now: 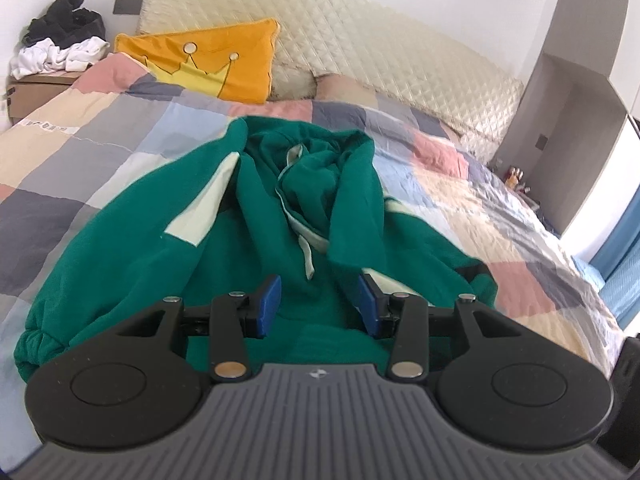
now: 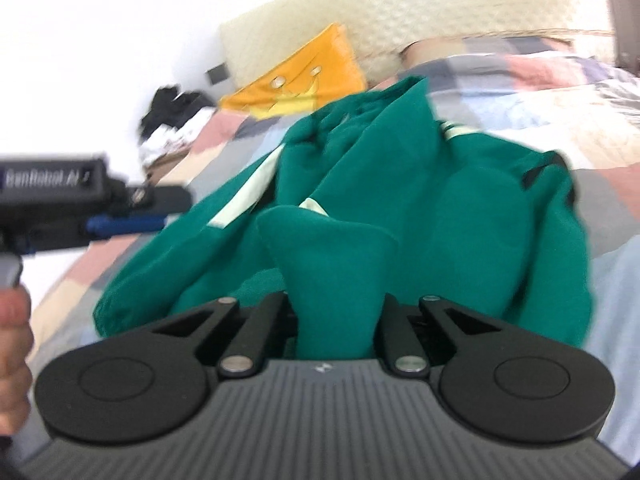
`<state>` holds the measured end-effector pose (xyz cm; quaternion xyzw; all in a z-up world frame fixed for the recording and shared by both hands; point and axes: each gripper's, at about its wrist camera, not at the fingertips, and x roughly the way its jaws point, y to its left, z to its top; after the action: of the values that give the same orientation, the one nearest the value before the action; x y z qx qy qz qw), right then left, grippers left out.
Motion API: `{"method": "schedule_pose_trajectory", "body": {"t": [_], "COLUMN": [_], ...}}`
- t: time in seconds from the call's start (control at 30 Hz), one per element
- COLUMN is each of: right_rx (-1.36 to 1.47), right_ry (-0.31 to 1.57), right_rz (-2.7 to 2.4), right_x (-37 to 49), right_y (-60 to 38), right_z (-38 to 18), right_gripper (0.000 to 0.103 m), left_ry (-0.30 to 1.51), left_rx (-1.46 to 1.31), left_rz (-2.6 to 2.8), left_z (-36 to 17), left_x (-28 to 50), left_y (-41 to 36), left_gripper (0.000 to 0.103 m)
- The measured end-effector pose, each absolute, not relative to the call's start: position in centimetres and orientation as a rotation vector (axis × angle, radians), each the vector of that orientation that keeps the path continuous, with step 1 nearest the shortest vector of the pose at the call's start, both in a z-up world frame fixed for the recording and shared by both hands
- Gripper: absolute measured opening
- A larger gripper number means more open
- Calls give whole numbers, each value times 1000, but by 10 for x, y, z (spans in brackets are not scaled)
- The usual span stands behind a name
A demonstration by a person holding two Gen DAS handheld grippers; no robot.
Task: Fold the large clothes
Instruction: 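Grasp a hoodie sleeve cuff with the right gripper, then pull the sleeve outward with the right gripper while the left gripper presses the hoodie body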
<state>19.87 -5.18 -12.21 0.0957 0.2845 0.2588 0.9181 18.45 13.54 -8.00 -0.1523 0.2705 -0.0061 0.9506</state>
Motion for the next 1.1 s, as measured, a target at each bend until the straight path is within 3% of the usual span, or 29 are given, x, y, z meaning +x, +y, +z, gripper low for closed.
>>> {"method": "schedule_pose_trajectory", "body": {"t": [0.23,0.8,1.1], "right_rx": [303,421,490], "right_ry": [505,303,390], "right_rz": [382,122,14], "right_x": [217,328,438], "right_y": [-101,-280,-366], "right_z": [-89,-16,-30], "right_gripper": [9,8,8], "left_ry": [515,639,691], "left_rx": [-365,-325,-347], "left_rz": [50,51,-10], "left_z": [-81,-123,-145], "left_x": [184,223,255], "left_y": [150,137,134], "left_gripper": [48,48,48]}}
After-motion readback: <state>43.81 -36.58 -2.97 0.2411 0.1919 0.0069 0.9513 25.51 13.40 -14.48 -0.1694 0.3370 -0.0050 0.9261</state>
